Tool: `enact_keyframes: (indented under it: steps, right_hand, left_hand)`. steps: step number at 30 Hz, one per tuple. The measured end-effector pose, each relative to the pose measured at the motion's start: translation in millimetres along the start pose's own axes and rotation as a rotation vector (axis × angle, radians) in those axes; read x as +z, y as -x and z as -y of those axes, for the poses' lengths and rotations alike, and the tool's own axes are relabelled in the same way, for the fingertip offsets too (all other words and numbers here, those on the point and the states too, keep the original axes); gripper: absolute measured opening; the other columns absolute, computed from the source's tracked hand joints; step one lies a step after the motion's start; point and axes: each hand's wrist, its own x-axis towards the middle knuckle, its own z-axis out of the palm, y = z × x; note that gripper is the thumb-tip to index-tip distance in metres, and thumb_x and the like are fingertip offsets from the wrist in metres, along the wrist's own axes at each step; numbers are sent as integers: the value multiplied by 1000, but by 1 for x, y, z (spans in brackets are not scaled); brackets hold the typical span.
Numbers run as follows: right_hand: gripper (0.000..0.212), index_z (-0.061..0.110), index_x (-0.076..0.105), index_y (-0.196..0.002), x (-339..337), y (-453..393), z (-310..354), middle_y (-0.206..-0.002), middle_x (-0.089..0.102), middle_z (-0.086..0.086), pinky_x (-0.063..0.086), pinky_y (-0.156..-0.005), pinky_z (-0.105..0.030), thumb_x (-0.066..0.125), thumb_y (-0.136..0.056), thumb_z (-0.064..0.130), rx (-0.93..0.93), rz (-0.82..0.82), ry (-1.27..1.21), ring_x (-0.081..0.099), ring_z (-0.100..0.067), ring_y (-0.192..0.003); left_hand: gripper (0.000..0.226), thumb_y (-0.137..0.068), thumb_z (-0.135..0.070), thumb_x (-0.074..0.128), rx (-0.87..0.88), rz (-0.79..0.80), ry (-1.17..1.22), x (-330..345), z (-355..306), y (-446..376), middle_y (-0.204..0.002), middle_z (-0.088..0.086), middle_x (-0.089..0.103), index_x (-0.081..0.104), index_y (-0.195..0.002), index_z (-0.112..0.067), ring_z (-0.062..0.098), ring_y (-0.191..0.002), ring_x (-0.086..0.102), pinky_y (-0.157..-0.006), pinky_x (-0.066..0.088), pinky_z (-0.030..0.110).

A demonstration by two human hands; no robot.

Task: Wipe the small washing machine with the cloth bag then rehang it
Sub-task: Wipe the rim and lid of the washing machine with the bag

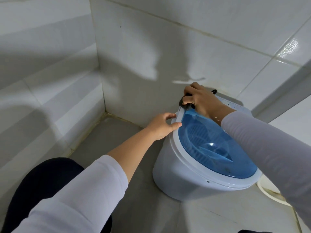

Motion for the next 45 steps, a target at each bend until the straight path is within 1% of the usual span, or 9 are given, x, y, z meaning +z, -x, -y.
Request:
enact_keyframes:
  steps: [4, 7, 9, 14, 16, 24, 27, 32, 45]
  right_hand:
    - [31, 9, 75, -80, 2, -4, -12, -82, 62, -16, 47, -62, -39, 62, -63, -14, 39, 31, 50, 56, -40, -78]
    - [30, 7, 74, -96, -4, -11, -14, -98, 61, -17, 45, -73, -41, 58, -76, -9, 82, 89, 68, 52, -40, -92]
    - [31, 7, 69, -107, -11, -14, -19, -112, 56, -18, 41, -81, -40, 55, -82, -4, 186, 140, 28, 48, -38, -105]
    - [36, 14, 63, -115, -31, -18, -48, -109, 57, -20, 43, -81, -37, 55, -82, 0, 466, 23, -145, 54, -38, -103]
    - [39, 17, 61, -117, -40, -17, -48, -108, 57, -19, 40, -79, -33, 54, -82, 3, 477, 80, -168, 55, -36, -101]
    - [48, 24, 62, -123, -16, 10, -11, -113, 54, -15, 47, -89, -40, 54, -83, 1, 390, 191, -234, 54, -35, -104]
    - [56, 24, 53, -134, -8, 22, -9, -123, 51, -15, 45, -94, -41, 50, -85, -2, 397, 204, -266, 51, -33, -111]
    - [45, 21, 58, -130, 0, 22, -9, -105, 52, -21, 39, -75, -34, 59, -86, 9, 355, 141, -210, 50, -35, -100]
    - [44, 20, 52, -134, 0, -14, -18, -125, 42, -14, 49, -83, -36, 47, -93, 6, 470, 212, 60, 42, -32, -113]
  left_hand:
    - [54, -88, -35, 64, 3, 2, 17, 0, 2, 1, -144, -5, 48, 48, -138, -20, 13, -134, 43, -95, 31, 19]
    - [56, -87, -36, 65, 1, 1, 36, 1, 4, 1, -144, -4, 48, 46, -138, -21, 13, -135, 42, -97, 32, 20]
    - [56, -87, -36, 64, -6, 9, 33, 0, 4, 0, -144, -5, 47, 46, -138, -21, 14, -135, 42, -97, 33, 20]
    - [57, -88, -35, 64, -50, 66, -7, -5, -1, -6, -144, -8, 46, 44, -139, -24, 13, -128, 47, -94, 34, 22]
    - [58, -86, -32, 67, -87, 87, 31, -7, -5, -11, -141, -8, 49, 44, -139, -23, 11, -120, 49, -95, 34, 23]
    - [49, -94, -31, 56, -75, -31, 20, 1, -29, -46, -143, 3, 49, 45, -139, -15, 22, -131, 47, -110, 35, 33]
    - [43, -94, -27, 55, -73, -21, -24, 6, -33, -53, -138, 3, 55, 50, -136, -15, 23, -126, 51, -108, 39, 34]
    - [41, -92, -29, 58, -37, -18, -95, 6, -29, -54, -135, 0, 58, 55, -131, -18, 21, -124, 54, -104, 41, 32]
    - [44, -92, -30, 59, -35, -22, -69, 6, -25, -54, -138, -2, 55, 53, -134, -19, 19, -126, 52, -103, 39, 28]
